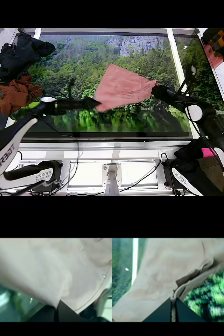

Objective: Fold the clothes and pants, and hang the long-sleeved shirts on hangers.

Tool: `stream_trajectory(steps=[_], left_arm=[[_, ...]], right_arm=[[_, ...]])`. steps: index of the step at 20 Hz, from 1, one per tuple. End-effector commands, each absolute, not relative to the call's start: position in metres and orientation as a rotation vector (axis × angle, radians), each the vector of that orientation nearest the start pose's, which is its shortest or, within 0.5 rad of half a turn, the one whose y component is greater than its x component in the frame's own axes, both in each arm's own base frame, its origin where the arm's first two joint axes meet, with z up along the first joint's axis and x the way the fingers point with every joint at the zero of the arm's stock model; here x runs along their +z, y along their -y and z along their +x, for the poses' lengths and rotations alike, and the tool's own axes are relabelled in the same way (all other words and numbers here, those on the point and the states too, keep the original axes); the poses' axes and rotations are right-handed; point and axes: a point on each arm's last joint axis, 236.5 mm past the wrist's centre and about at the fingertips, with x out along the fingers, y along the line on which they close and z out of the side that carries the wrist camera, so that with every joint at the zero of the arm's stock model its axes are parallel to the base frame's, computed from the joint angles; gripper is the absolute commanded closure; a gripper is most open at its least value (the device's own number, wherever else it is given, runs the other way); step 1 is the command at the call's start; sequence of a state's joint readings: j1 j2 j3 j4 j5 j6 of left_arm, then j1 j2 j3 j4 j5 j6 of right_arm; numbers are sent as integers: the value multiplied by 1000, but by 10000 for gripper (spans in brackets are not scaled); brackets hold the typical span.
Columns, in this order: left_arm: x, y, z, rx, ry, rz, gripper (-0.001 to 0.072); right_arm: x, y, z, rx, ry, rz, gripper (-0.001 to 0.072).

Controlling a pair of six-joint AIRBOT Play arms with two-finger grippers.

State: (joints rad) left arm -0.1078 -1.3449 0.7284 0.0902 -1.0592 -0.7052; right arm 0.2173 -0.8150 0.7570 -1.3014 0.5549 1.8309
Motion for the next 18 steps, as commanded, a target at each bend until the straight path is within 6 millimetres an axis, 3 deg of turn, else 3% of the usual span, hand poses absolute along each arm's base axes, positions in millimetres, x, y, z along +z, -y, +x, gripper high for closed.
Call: stream_trajectory(steps=[1, 4, 7, 10, 12, 13, 15, 18], left_arm=[[101, 207, 358, -955, -786, -772, 696], [187, 192, 361, -962, -609, -654, 697], [244, 176, 348, -881, -556, -441, 697], [319, 161, 325, -800, -414, -318, 697], [355, 158, 302, -773, -349, -302, 697], [365, 157, 290, -762, -325, -294, 697], [364, 146, 281, -682, -340, -292, 697], [338, 116, 299, -524, -420, -274, 697]], right_arm=[[164, -130, 362, 313, -532, 265, 694], [219, -144, 352, 374, -474, 160, 694], [269, -154, 335, 424, -415, 38, 694], [314, -175, 306, 514, -379, 17, 695], [337, -197, 280, 608, -358, 5, 695], [347, -210, 266, 661, -350, 13, 696], [359, -231, 245, 731, -361, 98, 696], [352, -244, 243, 741, -395, 120, 695]])
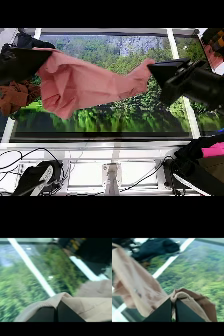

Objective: Fold the clothes and pants, and hang the long-sleeved shirts on hangers.

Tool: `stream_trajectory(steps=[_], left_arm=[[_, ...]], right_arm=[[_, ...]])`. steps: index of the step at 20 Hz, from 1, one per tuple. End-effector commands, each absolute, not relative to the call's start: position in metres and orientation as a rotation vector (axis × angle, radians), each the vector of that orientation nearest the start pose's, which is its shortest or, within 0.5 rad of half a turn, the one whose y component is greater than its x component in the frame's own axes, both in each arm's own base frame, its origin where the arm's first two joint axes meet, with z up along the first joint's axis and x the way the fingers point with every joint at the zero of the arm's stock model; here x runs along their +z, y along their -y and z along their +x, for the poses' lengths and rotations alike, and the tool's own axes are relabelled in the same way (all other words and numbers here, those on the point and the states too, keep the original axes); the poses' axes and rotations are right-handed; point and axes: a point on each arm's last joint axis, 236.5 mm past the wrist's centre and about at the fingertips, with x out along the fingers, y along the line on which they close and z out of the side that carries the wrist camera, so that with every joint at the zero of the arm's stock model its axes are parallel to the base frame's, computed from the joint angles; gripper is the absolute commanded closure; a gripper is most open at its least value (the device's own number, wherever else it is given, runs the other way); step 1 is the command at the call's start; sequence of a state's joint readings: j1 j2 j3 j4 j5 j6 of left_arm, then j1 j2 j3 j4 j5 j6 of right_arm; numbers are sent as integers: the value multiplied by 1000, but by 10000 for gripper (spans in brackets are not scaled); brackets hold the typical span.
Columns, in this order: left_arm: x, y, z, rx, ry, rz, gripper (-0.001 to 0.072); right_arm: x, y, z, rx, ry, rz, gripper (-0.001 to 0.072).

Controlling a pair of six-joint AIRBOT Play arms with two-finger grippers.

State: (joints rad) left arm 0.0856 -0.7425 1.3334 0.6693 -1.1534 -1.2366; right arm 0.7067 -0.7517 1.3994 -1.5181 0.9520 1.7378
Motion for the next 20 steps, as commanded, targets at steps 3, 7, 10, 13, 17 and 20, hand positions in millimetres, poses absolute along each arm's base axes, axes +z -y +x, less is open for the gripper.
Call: stream_trajectory(steps=[3, 7, 10, 13, 17, 20], left_arm=[[287, 104, 337, -466, -572, -300, 697], [187, 106, 400, -467, -824, -346, 695], [96, 122, 433, -496, -1016, -364, 694], [39, 140, 467, -529, -1035, -412, 693], [27, 143, 510, -499, -912, -521, 693], [32, 133, 528, -449, -839, -515, 312]], right_arm=[[319, -253, 283, 660, -452, 51, 695], [223, -251, 368, 489, -652, -5, 693], [141, -227, 437, 353, -781, 13, 692], [89, -218, 485, 302, -804, 96, 692], [79, -226, 525, 308, -687, 146, 692], [93, -229, 540, 319, -588, 146, 580]])
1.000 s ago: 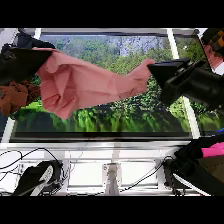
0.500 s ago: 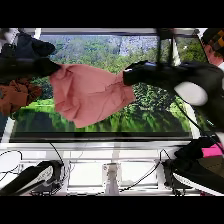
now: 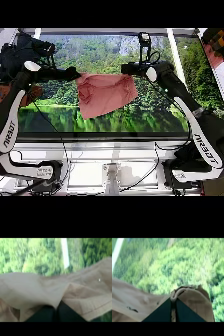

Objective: Fold the clothes and pants, and hang the long-sleeved shirts on hangers.

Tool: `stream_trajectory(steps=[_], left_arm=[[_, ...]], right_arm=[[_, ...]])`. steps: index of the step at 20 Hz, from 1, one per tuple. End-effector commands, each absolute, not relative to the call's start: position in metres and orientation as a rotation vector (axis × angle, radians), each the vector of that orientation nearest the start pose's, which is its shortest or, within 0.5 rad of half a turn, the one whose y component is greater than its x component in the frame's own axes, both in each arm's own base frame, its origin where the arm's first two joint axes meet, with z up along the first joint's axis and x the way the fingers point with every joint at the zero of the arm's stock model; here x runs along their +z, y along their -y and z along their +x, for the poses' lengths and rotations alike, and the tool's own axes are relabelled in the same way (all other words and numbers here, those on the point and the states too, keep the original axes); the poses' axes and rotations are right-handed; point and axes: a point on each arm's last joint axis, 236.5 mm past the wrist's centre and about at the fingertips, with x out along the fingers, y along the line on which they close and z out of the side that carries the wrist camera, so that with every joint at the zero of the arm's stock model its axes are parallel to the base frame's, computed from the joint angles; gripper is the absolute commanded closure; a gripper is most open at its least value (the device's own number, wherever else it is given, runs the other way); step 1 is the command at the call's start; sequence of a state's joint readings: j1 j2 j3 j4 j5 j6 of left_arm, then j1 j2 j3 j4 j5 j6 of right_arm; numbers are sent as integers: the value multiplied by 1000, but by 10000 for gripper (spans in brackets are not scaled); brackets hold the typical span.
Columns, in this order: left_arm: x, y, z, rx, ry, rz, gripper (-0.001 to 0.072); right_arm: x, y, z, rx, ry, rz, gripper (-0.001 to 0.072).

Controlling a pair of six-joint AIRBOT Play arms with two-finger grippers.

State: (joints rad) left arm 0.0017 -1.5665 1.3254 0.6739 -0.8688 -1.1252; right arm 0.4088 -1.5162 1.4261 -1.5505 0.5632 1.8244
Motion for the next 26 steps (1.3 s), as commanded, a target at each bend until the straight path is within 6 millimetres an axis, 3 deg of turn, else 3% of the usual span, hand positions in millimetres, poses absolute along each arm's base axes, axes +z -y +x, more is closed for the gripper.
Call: stream_trajectory(steps=[1, 2, 4, 6, 9, 11, 15, 17, 19, 21, 24, 26], left_arm=[[32, 133, 528, -448, -838, -514, 61], [32, 131, 528, -445, -837, -516, 0], [33, 126, 526, -447, -845, -521, 0], [41, 117, 521, -458, -848, -519, 1], [62, 90, 516, -482, -796, -439, 0], [76, 72, 507, -490, -786, -427, 1], [83, 57, 472, -561, -873, -463, 1], [80, 58, 452, -622, -940, -481, 4], [77, 63, 437, -663, -992, -474, 16], [76, 66, 432, -678, -1010, -470, 16], [76, 66, 432, -678, -1012, -471, 16], [76, 66, 432, -679, -1012, -471, 16]], right_arm=[[97, -227, 544, 317, -566, 132, 420], [99, -220, 547, 307, -556, 128, 337], [91, -191, 552, 251, -595, 134, 337], [69, -140, 547, 152, -715, 142, 327], [34, -71, 522, 70, -921, 109, 322], [18, -56, 497, 161, -1051, 75, 284], [8, -60, 459, 350, -1200, 173, 284], [1, -71, 447, 440, -1247, 216, 284], [-17, -83, 434, 530, -1312, 209, 284], [-36, -104, 422, 628, -1382, 269, 271], [-55, -129, 426, 689, -1405, 409, 227], [-70, -135, 429, 681, -1414, 422, 226]])
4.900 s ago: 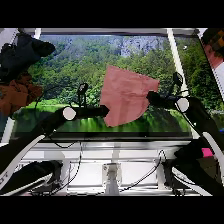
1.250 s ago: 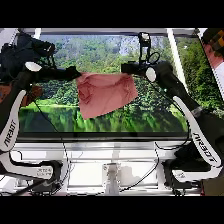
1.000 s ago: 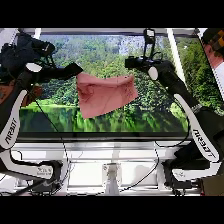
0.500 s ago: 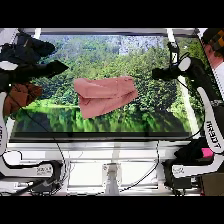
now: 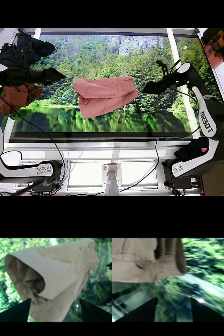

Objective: Fold the clothes and pants, and hang the long-sleeved shirts on hangers.

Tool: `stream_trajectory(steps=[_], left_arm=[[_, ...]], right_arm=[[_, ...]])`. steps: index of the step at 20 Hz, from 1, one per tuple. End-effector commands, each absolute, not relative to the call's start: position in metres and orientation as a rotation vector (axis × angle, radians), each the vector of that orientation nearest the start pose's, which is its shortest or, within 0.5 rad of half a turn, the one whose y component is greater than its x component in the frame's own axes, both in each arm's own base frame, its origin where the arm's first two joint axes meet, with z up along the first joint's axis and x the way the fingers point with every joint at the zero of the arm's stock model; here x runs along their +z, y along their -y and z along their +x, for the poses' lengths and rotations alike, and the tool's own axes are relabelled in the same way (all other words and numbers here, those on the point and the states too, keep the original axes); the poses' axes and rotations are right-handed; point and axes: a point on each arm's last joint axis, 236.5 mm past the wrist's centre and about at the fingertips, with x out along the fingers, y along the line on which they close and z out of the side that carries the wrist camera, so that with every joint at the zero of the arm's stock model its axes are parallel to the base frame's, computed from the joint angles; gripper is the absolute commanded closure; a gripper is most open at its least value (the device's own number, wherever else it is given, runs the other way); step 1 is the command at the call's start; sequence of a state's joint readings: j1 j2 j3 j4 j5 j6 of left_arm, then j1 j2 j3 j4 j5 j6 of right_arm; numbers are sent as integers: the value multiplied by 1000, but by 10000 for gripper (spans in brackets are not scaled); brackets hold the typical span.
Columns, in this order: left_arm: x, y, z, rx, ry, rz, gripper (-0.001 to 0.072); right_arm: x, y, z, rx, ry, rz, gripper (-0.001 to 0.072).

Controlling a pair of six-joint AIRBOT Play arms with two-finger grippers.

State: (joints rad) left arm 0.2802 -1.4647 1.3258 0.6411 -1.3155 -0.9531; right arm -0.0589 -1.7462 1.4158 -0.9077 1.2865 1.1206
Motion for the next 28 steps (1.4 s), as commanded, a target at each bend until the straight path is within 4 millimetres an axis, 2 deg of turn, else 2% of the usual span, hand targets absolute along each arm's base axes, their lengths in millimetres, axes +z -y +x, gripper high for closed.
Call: stream_trajectory(steps=[1, 6, 10, 14, 18, 24, 25, 26, 28], left_arm=[[76, 66, 432, -679, -1012, -471, 16], [75, 66, 432, -679, -1012, -472, 16], [75, 66, 432, -678, -1012, -471, 16], [73, 65, 432, -673, -1020, -462, 16], [71, 64, 432, -672, -1025, -463, 16], [67, 63, 432, -669, -1034, -461, 18], [67, 63, 432, -669, -1034, -461, 50], [67, 63, 431, -669, -1035, -461, 118], [67, 65, 428, -680, -1045, -462, 132]], right_arm=[[-77, -138, 431, 678, -1418, 422, 226], [-100, -155, 431, 664, -1456, 481, 207], [-102, -160, 451, 616, -1396, 565, 208], [-105, -153, 469, 531, -1349, 598, 213], [-106, -150, 477, 504, -1325, 603, 294], [-107, -150, 492, 475, -1263, 581, 689], [-106, -152, 491, 490, -1256, 564, 690], [-104, -155, 490, 505, -1256, 551, 691], [-98, -161, 482, 534, -1273, 540, 691]])
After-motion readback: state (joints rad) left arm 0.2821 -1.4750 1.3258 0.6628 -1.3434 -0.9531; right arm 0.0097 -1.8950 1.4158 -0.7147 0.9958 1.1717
